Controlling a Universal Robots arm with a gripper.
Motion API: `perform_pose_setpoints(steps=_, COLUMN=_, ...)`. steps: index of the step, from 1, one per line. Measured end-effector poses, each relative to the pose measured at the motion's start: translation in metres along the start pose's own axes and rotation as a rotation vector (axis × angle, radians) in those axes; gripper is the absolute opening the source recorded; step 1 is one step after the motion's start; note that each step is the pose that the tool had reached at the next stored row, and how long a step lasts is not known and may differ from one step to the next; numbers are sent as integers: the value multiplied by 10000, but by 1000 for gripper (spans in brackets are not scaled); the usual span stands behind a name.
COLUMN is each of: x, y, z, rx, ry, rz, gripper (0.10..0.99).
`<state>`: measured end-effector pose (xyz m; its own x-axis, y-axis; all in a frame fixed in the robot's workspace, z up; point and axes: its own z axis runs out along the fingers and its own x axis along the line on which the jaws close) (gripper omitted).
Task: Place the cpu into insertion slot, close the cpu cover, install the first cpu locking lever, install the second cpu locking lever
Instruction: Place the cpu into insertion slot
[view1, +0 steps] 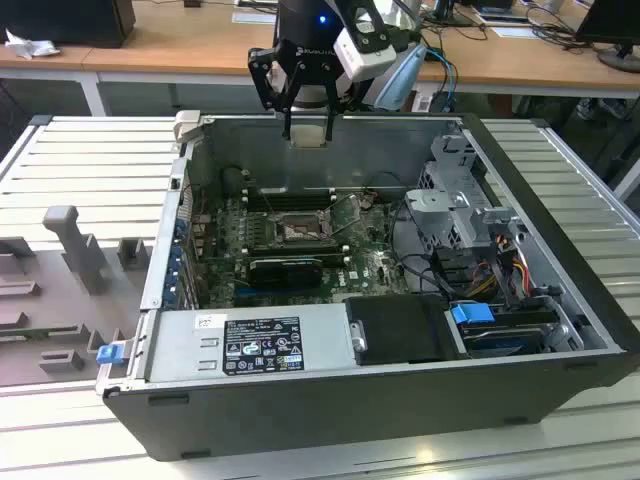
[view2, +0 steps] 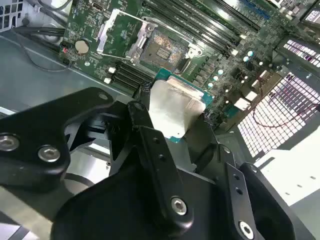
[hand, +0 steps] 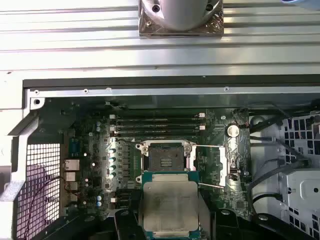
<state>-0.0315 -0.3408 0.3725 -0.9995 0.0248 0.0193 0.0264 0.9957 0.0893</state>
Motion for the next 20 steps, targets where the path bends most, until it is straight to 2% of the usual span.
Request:
perform_pose_setpoints(steps=3, x=0, y=0, z=3, rx=-3, ry=-63, rz=712, gripper=533)
perform_pose_setpoints(steps=20, x=0, y=-2, z=12, rx=-16, ry=-120, rz=1340, gripper=533)
